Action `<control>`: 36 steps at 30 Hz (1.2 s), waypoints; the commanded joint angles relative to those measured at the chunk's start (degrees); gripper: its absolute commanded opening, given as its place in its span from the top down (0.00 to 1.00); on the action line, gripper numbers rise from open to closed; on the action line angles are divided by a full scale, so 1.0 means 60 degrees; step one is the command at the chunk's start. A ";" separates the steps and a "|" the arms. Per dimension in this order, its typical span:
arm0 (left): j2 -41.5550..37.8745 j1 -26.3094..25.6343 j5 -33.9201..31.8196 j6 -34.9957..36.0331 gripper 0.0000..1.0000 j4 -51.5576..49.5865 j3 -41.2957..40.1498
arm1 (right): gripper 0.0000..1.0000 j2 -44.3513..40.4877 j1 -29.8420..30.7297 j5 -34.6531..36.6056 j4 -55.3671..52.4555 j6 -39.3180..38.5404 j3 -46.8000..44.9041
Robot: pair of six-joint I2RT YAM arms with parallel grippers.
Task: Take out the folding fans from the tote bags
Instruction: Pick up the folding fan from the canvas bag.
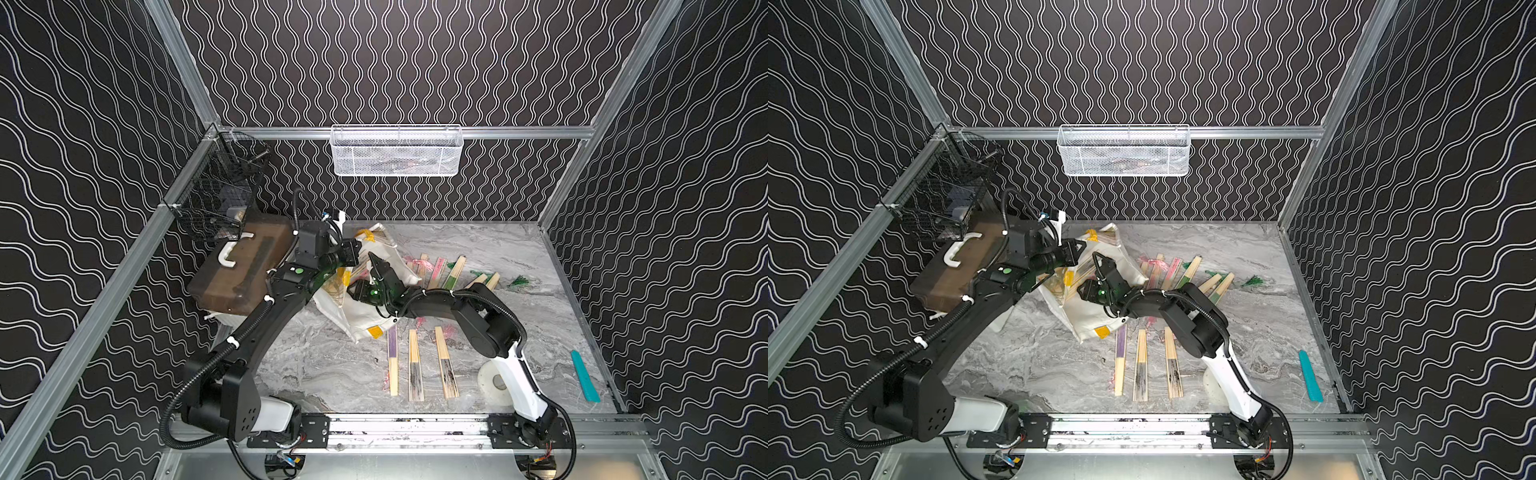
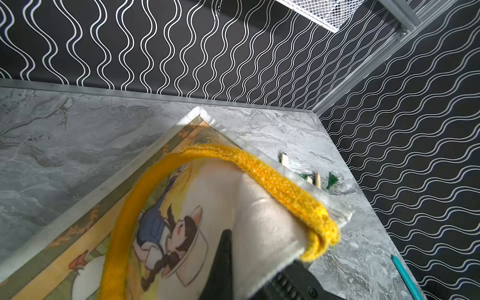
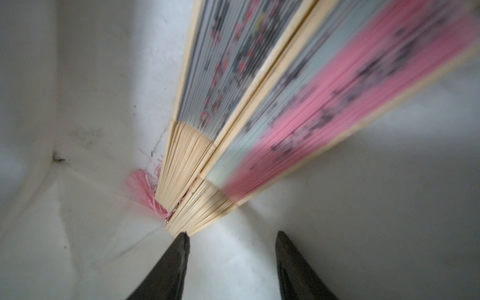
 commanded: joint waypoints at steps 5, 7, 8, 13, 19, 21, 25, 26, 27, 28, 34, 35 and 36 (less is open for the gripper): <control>-0.0384 -0.0001 0.0913 -0.0643 1.00 0.1575 -0.0674 | 0.39 0.0456 -0.0036 0.0389 0.0962 0.0645 0.0228; -0.0441 0.0000 0.1061 -0.0797 1.00 0.1809 -0.0829 | 0.37 0.0632 -0.0062 0.0278 0.1086 0.0854 0.0326; -0.0469 -0.0004 0.1137 -0.0910 1.00 0.1976 -0.0926 | 0.38 0.0706 -0.0080 0.0234 0.1216 0.0968 0.0343; -0.0432 0.0007 0.1595 -0.1346 1.00 0.2492 -0.1199 | 0.36 0.0905 -0.0145 0.0153 0.1825 0.1365 0.0290; -0.0455 0.0009 0.2065 -0.2006 1.00 0.3012 -0.1387 | 0.35 0.1210 -0.0372 -0.0243 0.2596 0.1916 0.0255; -0.0534 0.0004 0.2186 -0.2212 1.00 0.3233 -0.1460 | 0.35 0.1275 -0.0441 -0.0323 0.3044 0.2126 0.0126; -0.0840 0.0002 0.2278 -0.2512 1.00 0.3502 -0.1570 | 0.40 0.1221 -0.0567 -0.0256 0.3781 0.2344 -0.0174; -0.0952 0.0009 0.2306 -0.2570 1.00 0.3520 -0.1602 | 0.41 0.1196 -0.0599 -0.0258 0.4009 0.2384 -0.0253; -0.1076 0.0006 0.2293 -0.2571 1.00 0.3469 -0.1598 | 0.45 0.1171 -0.0632 -0.0292 0.4217 0.2451 -0.0332; -0.1192 0.0009 0.2258 -0.2561 1.00 0.3422 -0.1608 | 0.49 0.1155 -0.0664 -0.0359 0.4471 0.2496 -0.0392; -0.1890 0.0009 0.1739 -0.2357 1.00 0.3418 -0.1993 | 0.53 0.1071 -0.0746 -0.0688 0.5414 0.2678 -0.0551; -0.1878 0.0004 0.1699 -0.2336 1.00 0.3383 -0.2027 | 0.52 0.1050 -0.0747 -0.0742 0.5532 0.2695 -0.0551; -0.1839 0.0005 0.1683 -0.2344 1.00 0.3345 -0.2040 | 0.50 0.1048 -0.0747 -0.0815 0.5661 0.2696 -0.0573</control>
